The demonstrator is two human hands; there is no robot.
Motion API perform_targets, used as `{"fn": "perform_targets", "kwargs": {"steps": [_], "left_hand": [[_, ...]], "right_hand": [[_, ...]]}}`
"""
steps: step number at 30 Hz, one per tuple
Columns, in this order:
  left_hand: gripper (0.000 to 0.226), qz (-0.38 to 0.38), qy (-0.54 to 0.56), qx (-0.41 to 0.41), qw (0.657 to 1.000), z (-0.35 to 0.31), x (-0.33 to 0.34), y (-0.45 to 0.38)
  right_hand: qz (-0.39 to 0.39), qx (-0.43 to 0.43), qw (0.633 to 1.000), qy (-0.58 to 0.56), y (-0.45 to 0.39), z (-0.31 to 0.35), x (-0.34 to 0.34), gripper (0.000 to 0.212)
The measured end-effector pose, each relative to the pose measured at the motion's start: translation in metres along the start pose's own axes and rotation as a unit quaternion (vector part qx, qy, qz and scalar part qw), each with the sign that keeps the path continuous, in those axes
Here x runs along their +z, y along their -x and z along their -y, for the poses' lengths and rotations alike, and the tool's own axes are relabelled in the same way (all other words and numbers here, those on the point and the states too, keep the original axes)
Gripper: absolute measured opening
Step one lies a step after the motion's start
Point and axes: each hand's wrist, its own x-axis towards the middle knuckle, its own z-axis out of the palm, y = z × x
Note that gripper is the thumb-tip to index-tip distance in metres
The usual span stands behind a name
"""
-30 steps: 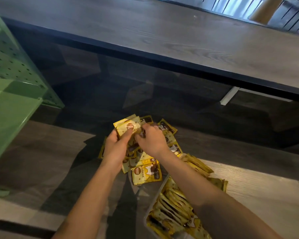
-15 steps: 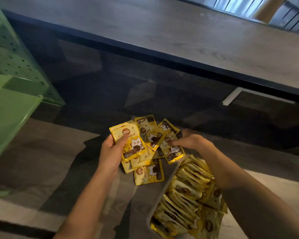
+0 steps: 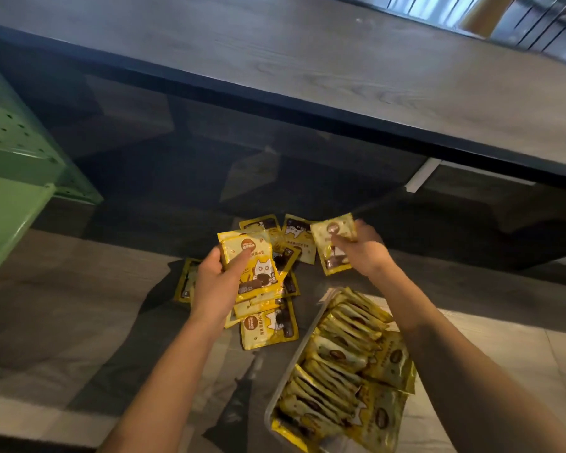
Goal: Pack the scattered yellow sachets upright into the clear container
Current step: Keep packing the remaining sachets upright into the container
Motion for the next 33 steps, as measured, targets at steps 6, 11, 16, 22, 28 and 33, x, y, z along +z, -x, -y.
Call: {"fn": "perform_targets", "kwargs": {"steps": [6, 11, 16, 22, 28, 33], "left_hand": [[0.009, 0.017, 0.002, -0.004, 1.0, -0.004, 0.009, 0.003], [0.015, 0.028, 0.011, -0.005, 1.0, -0.007, 0.012, 0.013], [0.029, 0.004, -0.025, 0.015, 1.0, -0.01, 0.014, 0.023], [0.015, 0.025, -0.089, 0.079, 0.993, -0.007, 0.003, 0.018], [0.014, 0.006, -0.065, 0.042, 0.997, -0.002, -0.01, 0.01], [0.014, 0.012, -0.055, 0.033, 0.998, 0.004, -0.017, 0.006]], "right_hand": [[0.085, 0.056, 0.904, -0.416, 0.058, 0.028, -0.001, 0.041], [0.108, -0.028, 0.94, -0.323, 0.099, 0.051, 0.04, 0.014], [0.053, -0.082, 0.974, -0.203, 0.107, 0.06, 0.062, 0.007], [0.113, -0.118, 0.973, -0.163, 0.104, 0.062, 0.064, 0.021], [0.114, -0.064, 0.987, -0.094, 0.045, 0.056, 0.042, 0.033], [0.08, -0.089, 0.98, 0.156, -0.013, 0.05, 0.032, 0.05]]}}
